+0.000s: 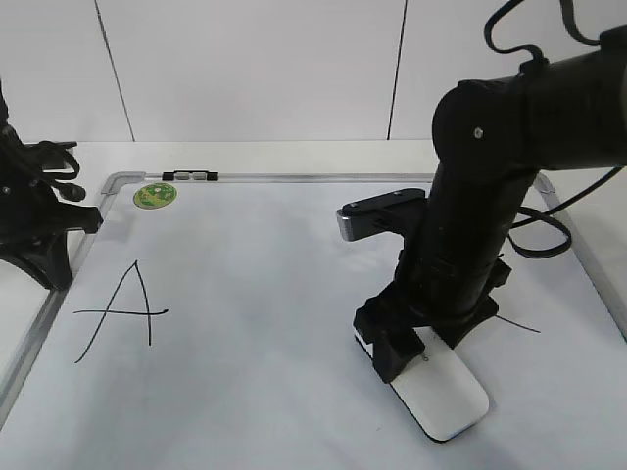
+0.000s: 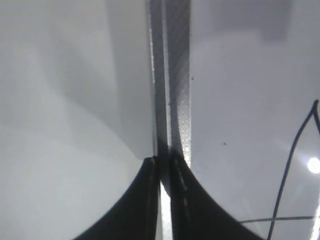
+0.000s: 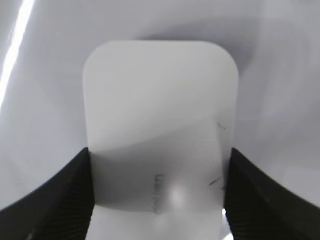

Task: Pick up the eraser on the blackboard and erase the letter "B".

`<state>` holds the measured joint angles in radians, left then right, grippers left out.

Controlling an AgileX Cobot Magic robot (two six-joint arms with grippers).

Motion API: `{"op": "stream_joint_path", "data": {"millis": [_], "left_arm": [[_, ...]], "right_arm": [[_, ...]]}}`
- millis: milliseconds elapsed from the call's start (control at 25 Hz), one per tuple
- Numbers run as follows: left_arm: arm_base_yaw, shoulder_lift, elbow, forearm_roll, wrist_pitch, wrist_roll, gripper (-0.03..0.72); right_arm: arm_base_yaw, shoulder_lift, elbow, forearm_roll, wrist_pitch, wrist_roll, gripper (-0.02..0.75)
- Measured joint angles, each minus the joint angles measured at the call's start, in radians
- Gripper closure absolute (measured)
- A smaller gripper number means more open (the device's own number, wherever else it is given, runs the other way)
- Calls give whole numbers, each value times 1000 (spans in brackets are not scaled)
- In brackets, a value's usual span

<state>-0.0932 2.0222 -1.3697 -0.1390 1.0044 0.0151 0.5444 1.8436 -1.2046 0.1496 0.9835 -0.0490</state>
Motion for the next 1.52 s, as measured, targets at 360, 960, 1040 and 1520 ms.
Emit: {"op": "stream_joint_path", "data": {"millis": [360,960,1040,1520], "left_arm": [[0,0,0,0,0,0,667],[0,0,0,0,0,0,667],[0,0,0,2,0,0,667],[0,0,0,0,-2,0,667]], "right_arm": [[46,32,-19,-27,14,2,189],[352,145,-191,-18,77,0,189],[353,163,-219,-25,106,6,189],[229,216,-302,59,111,15,189]]}}
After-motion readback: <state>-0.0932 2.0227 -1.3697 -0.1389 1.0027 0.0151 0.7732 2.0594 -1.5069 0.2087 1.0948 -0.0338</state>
